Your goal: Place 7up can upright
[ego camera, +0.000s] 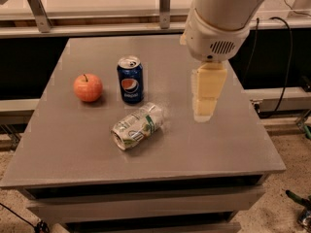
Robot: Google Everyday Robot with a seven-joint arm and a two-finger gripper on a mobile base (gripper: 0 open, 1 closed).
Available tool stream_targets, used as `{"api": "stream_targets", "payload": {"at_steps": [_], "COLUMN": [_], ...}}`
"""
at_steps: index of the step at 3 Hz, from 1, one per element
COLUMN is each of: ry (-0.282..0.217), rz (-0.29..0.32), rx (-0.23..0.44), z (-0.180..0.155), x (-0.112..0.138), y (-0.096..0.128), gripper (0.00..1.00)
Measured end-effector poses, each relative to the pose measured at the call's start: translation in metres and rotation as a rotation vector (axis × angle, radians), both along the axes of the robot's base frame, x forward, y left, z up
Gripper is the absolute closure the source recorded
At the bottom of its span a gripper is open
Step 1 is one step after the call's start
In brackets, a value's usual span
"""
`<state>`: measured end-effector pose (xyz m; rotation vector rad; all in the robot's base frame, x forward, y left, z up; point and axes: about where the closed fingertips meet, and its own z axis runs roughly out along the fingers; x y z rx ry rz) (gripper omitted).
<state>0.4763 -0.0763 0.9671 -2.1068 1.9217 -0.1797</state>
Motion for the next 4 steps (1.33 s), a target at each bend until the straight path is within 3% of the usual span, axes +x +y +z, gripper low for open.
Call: {"api": "stream_targets", "payload": {"at_steps": [1,3,4], "ry": [-0.006,0.042,0.082], "rz": [0.033,0.362,0.489], "rx": [0.001,-0.019,-0.027], "z": [-0.002,-0.031,-0.046], "x": [-0.003,-0.012,-0.016], "y": [0.002,0.057,0.076], "gripper": [0.00,0.00,0.00]}}
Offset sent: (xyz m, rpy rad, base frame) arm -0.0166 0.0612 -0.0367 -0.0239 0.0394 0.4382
